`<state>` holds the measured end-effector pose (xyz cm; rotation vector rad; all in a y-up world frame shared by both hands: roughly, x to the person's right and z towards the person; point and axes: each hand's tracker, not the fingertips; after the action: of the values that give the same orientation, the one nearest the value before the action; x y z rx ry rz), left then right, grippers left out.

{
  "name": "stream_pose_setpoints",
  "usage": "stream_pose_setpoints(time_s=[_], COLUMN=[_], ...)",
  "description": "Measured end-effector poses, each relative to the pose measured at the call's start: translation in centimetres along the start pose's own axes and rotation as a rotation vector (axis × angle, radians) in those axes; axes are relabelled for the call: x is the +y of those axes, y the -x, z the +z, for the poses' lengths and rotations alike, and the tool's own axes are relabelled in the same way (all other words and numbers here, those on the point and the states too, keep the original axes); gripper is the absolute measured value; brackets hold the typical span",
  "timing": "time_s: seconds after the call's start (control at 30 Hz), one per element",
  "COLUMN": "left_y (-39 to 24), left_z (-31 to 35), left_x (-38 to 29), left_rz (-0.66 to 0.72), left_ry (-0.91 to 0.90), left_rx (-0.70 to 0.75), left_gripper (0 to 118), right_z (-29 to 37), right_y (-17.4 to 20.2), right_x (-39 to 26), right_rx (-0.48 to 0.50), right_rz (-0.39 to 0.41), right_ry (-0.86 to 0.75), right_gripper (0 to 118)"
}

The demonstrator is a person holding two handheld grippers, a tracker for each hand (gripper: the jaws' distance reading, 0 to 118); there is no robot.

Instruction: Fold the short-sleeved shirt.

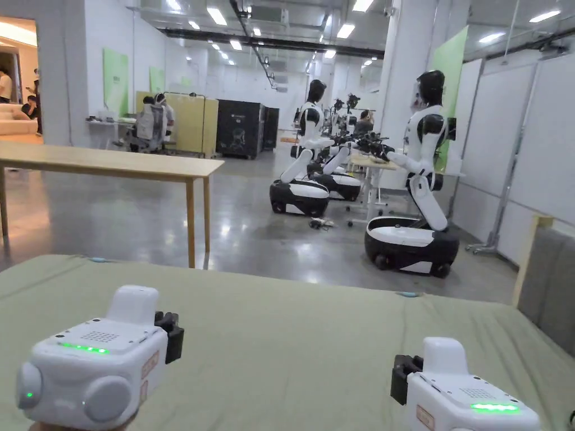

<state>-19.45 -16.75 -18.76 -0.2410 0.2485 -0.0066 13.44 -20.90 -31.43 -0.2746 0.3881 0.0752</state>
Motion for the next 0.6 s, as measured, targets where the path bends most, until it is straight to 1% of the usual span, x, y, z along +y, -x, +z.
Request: stream_pose_setpoints(time_s=[0.07,0.1,0.13,0.17,0.2,0.23,0.3,0.33,0.37,0.43,0.53,0.6], left_y=[-3.0,-4.2,-5.1,-5.4,-5.9,-6.1,-6.1,-5.9,-5.5,-4.6,-4.2,-4.0], left_z=[0.2,0.8,1.3,1.4,1.4,1.2,0.8,0.4,0.2,0.0,-0.2,-0.3], left_x=[0.0,0.0,0.0,-0.2,-0.2,0.0,0.1,0.2,0.4,0.6,0.8,1.1], left_rz=[-0.036,-0.018,-0.004,0.006,0.006,0.008,-0.034,-0.033,-0.021,0.031,0.025,0.021], left_ry=[-0.011,-0.028,-0.035,-0.047,-0.04,-0.028,-0.017,-0.013,-0.003,-0.002,-0.037,-0.038], left_rx=[0.033,0.021,0.016,0.018,0.018,0.004,-0.004,0.015,0.023,0.02,0.034,0.037], left_gripper=[19,18,19,18,19,19,19,18,19,19,19,19], right_z=[1.0,1.8,2.4,2.8,3.2,3.1,3.4,3.2,2.9,2.5,2.2,2.0], right_y=[-0.9,-1.2,-1.5,-1.8,-2.1,-2.4,-2.1,-2.0,-2.1,-2.4,-2.4,-2.3], right_x=[0.9,1.1,1.2,1.4,1.6,1.5,1.4,1.5,1.6,2.0,2.4,2.5], right_rx=[-0.085,-0.109,-0.117,-0.092,-0.043,-0.002,-0.049,-0.073,-0.07,-0.038,-0.02,-0.017], right_rz=[0.023,0.02,-0.018,-0.07,-0.087,-0.052,0.091,0.141,0.149,0.123,0.057,0.038], right_ry=[-0.044,-0.063,-0.073,-0.064,-0.057,-0.058,-0.076,-0.077,-0.075,-0.071,-0.107,-0.122], right_gripper=[8,8,8,8,8,8,8,8,8,8,8,9])
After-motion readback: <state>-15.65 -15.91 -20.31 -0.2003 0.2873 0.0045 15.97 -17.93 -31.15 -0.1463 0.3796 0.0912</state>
